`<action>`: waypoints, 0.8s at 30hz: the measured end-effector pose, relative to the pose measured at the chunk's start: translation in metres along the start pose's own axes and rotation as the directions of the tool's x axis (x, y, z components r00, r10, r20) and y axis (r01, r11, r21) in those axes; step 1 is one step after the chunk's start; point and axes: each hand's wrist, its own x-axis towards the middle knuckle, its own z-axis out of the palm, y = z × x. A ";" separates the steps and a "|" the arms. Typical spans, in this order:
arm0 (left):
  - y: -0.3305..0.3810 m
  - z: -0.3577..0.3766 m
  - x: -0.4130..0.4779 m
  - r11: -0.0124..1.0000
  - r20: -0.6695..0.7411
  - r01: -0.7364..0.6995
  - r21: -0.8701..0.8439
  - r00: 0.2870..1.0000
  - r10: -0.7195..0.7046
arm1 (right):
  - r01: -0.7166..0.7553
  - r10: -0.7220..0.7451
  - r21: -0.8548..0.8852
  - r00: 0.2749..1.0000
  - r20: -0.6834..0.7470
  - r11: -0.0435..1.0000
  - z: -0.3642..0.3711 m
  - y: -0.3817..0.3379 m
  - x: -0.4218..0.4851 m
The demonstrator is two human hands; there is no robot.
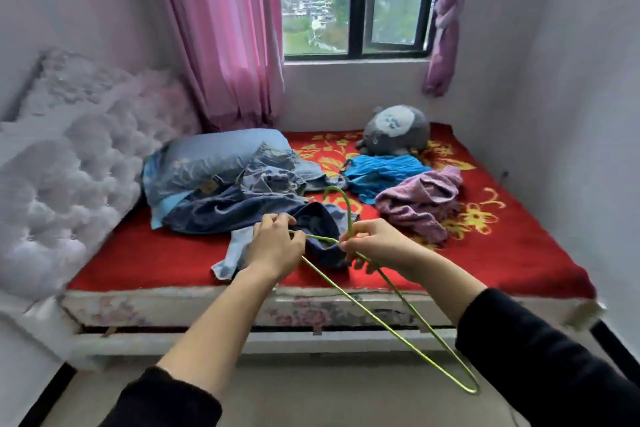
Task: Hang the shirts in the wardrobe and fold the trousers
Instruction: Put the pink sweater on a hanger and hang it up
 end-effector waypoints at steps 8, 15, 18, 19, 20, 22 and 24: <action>0.057 0.107 0.135 0.995 0.265 -0.087 0.053 0.962 0.070 | -0.185 0.216 0.147 0.948 -0.233 0.972 -0.100 0.066 0.089; 0.102 0.184 0.229 0.981 0.420 -0.162 0.111 0.902 0.101 | -0.270 0.396 0.351 0.845 -0.361 0.897 -0.173 0.126 0.142; 0.131 0.224 0.264 0.974 0.464 -0.201 0.101 0.876 0.133 | -0.263 0.437 0.417 0.803 -0.406 0.870 -0.213 0.151 0.163; 0.141 0.238 0.275 0.973 0.473 -0.209 0.095 0.870 0.141 | -0.266 0.452 0.428 0.784 -0.425 0.864 -0.227 0.159 0.172; 0.151 0.252 0.287 0.972 0.480 -0.219 0.088 0.864 0.151 | -0.268 0.466 0.441 0.767 -0.440 0.857 -0.242 0.169 0.181; 0.173 0.283 0.312 0.969 0.490 -0.233 0.078 0.855 0.166 | -0.274 0.488 0.458 0.746 -0.453 0.846 -0.272 0.190 0.205; 0.193 0.315 0.342 0.970 0.492 -0.229 0.078 0.856 0.162 | -0.294 0.502 0.459 0.744 -0.440 0.838 -0.305 0.213 0.234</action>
